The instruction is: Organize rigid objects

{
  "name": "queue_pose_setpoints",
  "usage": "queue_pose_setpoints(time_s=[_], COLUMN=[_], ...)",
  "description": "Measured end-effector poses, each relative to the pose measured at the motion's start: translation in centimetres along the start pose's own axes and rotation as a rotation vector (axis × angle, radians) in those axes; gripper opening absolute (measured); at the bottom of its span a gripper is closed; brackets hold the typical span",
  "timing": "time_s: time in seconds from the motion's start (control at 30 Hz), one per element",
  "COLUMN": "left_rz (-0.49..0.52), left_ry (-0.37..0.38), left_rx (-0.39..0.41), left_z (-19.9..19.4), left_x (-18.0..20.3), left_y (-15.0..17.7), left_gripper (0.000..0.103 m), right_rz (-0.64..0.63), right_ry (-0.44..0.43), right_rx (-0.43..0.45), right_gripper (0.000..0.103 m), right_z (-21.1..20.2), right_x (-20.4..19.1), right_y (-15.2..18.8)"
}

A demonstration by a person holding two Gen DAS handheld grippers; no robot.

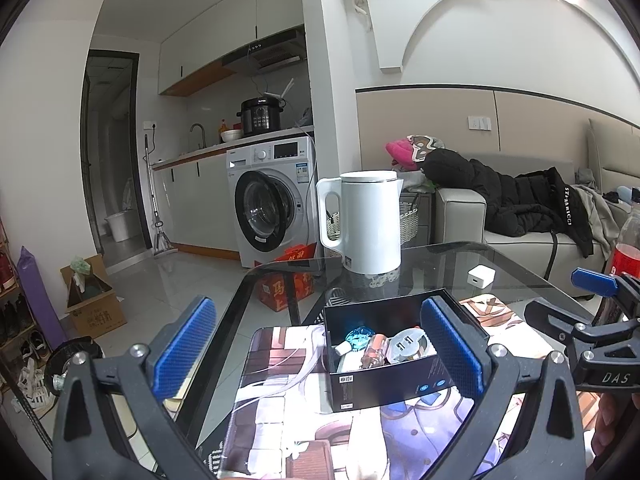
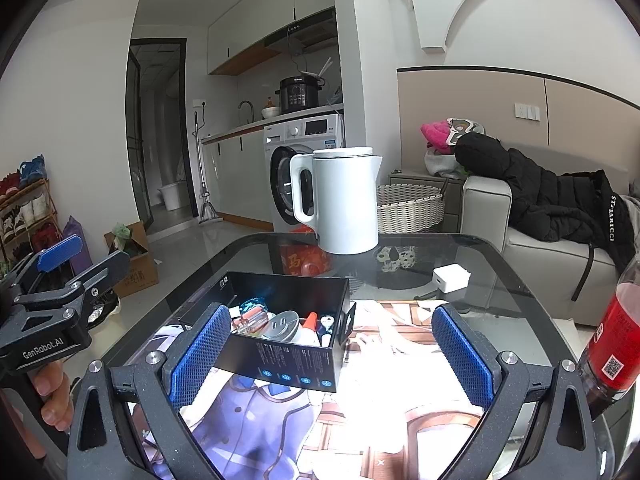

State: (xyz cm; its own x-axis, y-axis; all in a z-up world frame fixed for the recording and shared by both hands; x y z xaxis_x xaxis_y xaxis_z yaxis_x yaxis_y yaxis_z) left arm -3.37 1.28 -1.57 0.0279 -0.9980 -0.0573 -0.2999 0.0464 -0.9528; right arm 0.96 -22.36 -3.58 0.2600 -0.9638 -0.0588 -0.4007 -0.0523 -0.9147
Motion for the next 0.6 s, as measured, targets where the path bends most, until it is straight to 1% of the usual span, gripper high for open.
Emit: queue_pose_setpoints(time_s=[0.13, 0.6], left_rz=[0.001, -0.005], left_ry=[0.02, 0.011], left_rx=[-0.01, -0.01], left_z=[0.17, 0.29], left_x=[0.09, 0.06], left_y=[-0.02, -0.14], left_gripper=[0.103, 0.103], right_rz=[0.0, -0.008], right_ry=[-0.001, -0.005], right_rx=[-0.001, -0.008], right_gripper=[0.102, 0.102], right_z=[0.03, 0.27], right_x=[0.01, -0.03], right_y=[0.02, 0.4])
Point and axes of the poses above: each gripper's, at about its wrist camera, not at the fingertips, and z roughly the way its jaws point, x to its right, y to its underside, the point moved 1 cm from there along z, roughly the way its jaws point, and after that the axes turned 2 degrees about -x, right-handed, at the moved point
